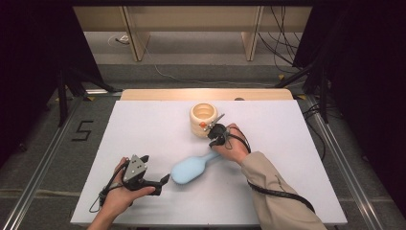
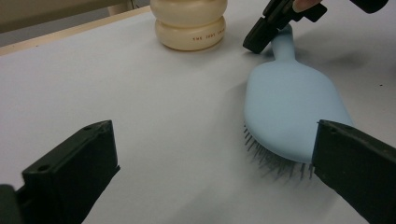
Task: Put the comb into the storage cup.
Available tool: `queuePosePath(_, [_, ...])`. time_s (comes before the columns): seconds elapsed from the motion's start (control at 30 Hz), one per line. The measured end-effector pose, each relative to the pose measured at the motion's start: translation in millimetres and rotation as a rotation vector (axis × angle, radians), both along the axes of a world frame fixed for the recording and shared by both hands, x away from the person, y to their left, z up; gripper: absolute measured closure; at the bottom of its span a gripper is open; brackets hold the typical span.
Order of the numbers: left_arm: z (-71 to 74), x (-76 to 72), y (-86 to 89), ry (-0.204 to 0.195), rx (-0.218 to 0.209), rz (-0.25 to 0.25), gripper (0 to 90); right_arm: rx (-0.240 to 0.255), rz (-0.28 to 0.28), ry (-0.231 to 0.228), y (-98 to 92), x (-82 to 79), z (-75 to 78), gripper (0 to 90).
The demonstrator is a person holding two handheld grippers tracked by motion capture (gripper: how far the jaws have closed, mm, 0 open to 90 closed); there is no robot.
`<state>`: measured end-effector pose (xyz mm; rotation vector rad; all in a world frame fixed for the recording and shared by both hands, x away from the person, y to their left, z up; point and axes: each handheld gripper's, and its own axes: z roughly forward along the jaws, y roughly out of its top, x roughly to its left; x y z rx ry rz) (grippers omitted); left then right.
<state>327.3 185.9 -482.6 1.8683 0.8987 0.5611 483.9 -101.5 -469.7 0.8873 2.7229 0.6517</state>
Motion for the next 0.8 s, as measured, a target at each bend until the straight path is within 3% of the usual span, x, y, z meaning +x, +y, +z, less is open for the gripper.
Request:
queuePosePath(0.33, [0.5,0.3,1.1,-0.003,-0.004,0.011,0.2,-0.010,-0.003,0.017,-13.9,-15.8,1.5,90.0])
queuePosePath(0.8, [0.7,0.4,2.1,-0.003,-0.008,0.028,0.8,0.003,-0.003,-0.010,-44.3,-53.4,0.9,90.0])
